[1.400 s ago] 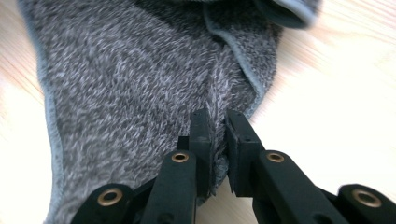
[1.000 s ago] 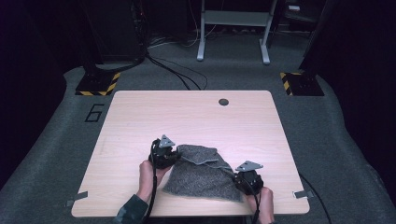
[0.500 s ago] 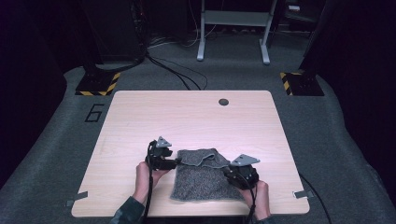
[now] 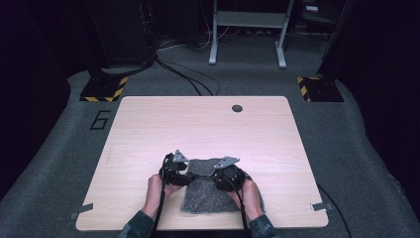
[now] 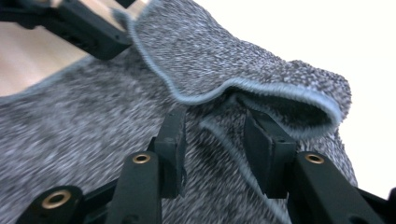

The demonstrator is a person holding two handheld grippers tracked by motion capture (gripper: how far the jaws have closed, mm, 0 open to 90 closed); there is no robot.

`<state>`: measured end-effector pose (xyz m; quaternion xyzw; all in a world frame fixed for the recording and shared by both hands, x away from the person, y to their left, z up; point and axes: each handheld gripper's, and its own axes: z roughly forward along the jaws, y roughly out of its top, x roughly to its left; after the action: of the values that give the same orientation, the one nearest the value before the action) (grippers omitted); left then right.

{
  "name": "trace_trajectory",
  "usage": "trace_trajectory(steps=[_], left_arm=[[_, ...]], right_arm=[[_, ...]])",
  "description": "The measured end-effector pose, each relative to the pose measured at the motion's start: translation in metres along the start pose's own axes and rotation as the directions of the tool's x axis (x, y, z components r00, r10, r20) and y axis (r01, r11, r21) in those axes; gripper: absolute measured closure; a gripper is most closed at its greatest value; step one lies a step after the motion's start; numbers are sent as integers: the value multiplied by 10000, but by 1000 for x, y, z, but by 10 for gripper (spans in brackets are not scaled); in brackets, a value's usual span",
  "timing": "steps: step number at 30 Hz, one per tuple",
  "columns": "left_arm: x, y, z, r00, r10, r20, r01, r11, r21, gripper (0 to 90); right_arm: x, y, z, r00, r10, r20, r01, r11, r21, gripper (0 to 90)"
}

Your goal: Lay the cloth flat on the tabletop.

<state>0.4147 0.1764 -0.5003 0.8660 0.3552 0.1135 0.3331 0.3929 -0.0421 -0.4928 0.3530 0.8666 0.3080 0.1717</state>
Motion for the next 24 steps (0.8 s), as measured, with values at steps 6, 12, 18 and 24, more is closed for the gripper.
trace_trajectory(steps=[6,12,18,24], left_arm=[[0,-1,8,9999,100,64,-101,9999,79,623],[1,-3,9,9998,138,146,-136,9998,-120,810],[7,-6,5,9989,-378,259,390,9981,-473,851],[11,-9,-3,9988,-468,137,476,9967,-660,851]], right_arm=[[-5,1,17,9992,399,-48,-397,9986,361,631],[-8,0,18,9995,296,-60,-294,9990,326,781],[-10,-3,12,9990,451,-42,-450,9989,130,846],[-15,-8,-7,9990,400,214,-397,9991,-166,858]])
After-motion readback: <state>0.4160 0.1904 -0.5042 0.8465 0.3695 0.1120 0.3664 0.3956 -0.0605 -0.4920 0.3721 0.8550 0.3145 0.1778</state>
